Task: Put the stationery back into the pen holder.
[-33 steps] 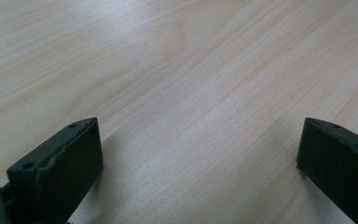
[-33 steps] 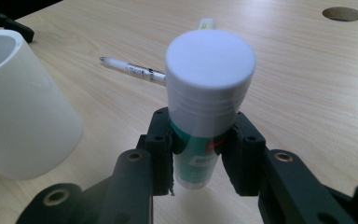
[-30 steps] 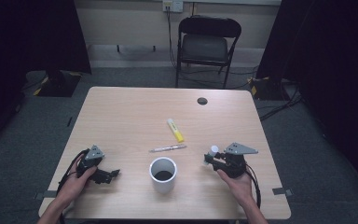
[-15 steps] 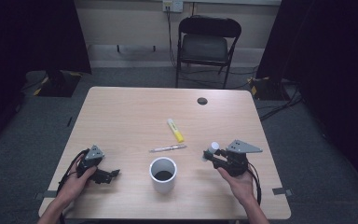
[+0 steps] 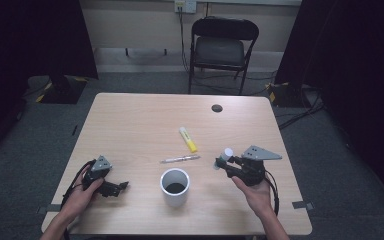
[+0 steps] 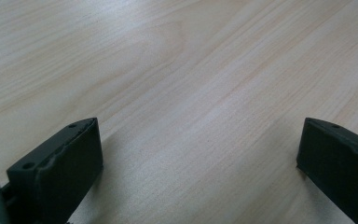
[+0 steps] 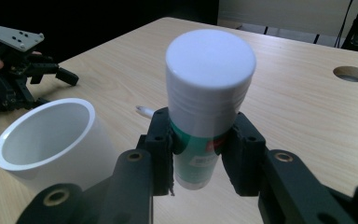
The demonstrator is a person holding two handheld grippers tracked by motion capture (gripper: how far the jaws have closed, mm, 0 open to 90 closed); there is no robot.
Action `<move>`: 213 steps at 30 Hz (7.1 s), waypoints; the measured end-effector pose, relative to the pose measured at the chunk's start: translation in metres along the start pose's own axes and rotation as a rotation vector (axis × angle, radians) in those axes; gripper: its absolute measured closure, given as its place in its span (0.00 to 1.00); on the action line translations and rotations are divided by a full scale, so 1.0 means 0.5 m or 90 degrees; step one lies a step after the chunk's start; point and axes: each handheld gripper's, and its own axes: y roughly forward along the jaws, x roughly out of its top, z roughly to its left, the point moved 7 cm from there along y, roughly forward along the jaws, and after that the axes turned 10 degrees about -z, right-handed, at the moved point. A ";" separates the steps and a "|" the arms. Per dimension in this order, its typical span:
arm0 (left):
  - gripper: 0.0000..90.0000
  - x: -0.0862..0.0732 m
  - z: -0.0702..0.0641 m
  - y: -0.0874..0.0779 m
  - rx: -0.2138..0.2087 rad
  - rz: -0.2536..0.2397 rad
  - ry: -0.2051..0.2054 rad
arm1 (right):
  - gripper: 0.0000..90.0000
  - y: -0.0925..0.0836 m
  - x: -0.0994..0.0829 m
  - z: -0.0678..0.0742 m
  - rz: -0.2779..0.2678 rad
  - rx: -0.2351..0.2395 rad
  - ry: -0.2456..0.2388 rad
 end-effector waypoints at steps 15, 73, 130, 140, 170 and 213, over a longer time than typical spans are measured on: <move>0.00 0.000 0.000 0.000 0.000 0.000 0.001 | 0.73 0.029 0.062 0.048 -0.029 0.060 0.001; 0.00 0.000 0.000 0.000 0.000 0.000 0.000 | 0.72 0.104 -0.014 0.178 0.066 0.170 -0.046; 0.00 0.000 0.001 0.000 0.000 0.001 0.003 | 0.76 0.119 -0.026 0.046 0.067 0.075 -0.011; 0.00 0.000 0.001 0.000 0.000 0.001 0.003 | 0.74 0.192 -0.059 -0.004 0.120 0.050 -0.003; 0.00 0.000 0.000 0.000 -0.003 0.000 0.001 | 0.62 0.317 -0.103 -0.067 0.172 -0.026 -0.004; 0.00 0.000 0.000 0.000 -0.003 0.000 0.001 | 0.74 0.316 -0.132 -0.122 0.192 -0.121 -0.014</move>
